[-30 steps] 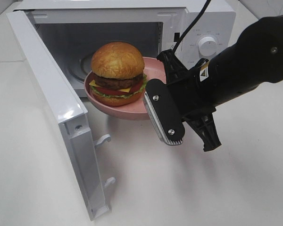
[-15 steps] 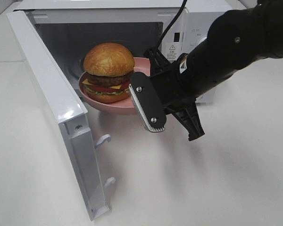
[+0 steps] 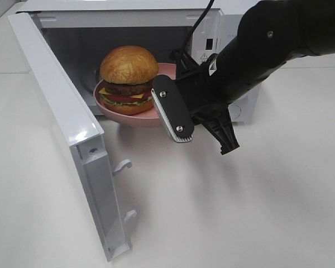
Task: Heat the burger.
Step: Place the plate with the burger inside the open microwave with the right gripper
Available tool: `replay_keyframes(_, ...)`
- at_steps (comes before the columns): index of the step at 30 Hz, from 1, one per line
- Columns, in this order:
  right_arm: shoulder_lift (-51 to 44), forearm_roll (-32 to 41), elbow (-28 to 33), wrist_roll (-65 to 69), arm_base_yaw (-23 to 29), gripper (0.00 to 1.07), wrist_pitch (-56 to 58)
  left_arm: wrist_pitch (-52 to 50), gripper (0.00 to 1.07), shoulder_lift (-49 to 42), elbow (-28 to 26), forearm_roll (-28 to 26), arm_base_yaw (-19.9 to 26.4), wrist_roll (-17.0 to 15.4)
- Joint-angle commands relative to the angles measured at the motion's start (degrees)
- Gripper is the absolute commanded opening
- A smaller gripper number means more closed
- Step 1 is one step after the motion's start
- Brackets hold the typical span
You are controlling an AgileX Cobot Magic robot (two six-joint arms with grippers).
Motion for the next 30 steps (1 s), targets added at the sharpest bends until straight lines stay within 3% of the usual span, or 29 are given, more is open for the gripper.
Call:
replay_keyframes(1, 1.7, -0.2, -3.0, 0.1, -0.6, 0.03, -4.0, -1.0, 1.00, -0.7, 0.1, -0.1, -0.1, -0.7)
replay_keyframes(30, 12.4, -1.8, -16.4, 2.4, -1.0, 0.03, -4.0, -1.0, 1.00, -0.7, 0.1, -0.1, -0.1, -0.7)
